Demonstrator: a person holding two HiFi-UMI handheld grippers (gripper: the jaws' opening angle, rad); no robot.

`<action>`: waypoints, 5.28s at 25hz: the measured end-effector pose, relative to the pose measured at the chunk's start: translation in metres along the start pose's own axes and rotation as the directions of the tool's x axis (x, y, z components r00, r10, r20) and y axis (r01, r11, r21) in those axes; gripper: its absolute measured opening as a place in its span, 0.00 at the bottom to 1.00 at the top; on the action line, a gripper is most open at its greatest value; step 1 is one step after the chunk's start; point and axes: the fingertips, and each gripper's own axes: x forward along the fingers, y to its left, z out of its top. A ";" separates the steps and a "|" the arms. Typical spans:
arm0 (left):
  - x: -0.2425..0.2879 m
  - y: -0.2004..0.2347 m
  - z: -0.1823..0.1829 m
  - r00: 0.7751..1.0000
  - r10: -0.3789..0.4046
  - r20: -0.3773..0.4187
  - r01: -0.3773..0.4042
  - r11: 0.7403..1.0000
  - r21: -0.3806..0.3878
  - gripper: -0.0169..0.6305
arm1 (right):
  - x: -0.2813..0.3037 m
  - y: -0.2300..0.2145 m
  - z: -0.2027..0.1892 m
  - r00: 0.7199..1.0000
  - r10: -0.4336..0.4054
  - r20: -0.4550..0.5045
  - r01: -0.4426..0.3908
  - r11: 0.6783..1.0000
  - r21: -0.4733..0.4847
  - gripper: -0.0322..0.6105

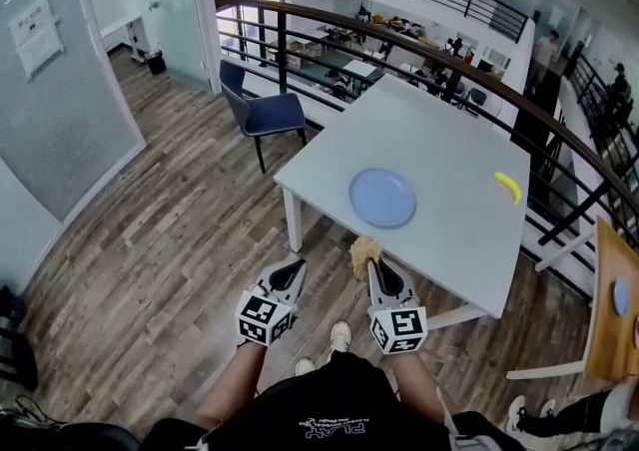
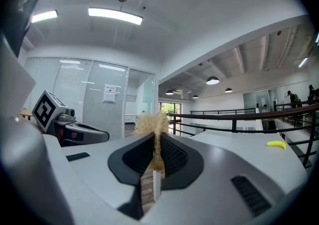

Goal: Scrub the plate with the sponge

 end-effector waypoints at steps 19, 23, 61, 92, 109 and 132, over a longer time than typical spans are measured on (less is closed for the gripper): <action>0.081 0.035 0.026 0.999 0.040 -0.021 -0.039 0.999 0.022 0.03 | 0.081 -0.053 0.005 0.998 0.055 -0.012 -0.055 0.998 -0.014 0.11; 0.109 0.042 0.029 0.999 0.040 -0.011 -0.039 0.999 0.031 0.03 | 0.101 -0.073 0.008 0.998 0.061 -0.011 -0.061 0.998 -0.004 0.11; 0.278 0.069 0.045 0.997 0.022 -0.074 -0.021 0.999 0.025 0.03 | 0.183 -0.204 0.007 0.998 0.053 -0.031 -0.052 0.998 0.025 0.11; 0.391 0.171 0.074 0.946 -0.312 -0.090 0.314 0.949 0.003 0.03 | 0.320 -0.227 0.024 0.971 -0.230 -0.064 0.230 0.973 -0.005 0.12; 0.433 0.129 0.051 0.890 -0.439 -0.127 0.444 0.896 0.014 0.03 | 0.289 -0.265 0.005 0.939 -0.325 -0.114 0.327 0.945 0.001 0.12; 0.461 0.136 -0.022 0.905 -0.300 -0.301 0.295 0.953 -0.064 0.03 | 0.298 -0.290 -0.046 0.951 -0.231 -0.206 0.239 0.971 0.013 0.12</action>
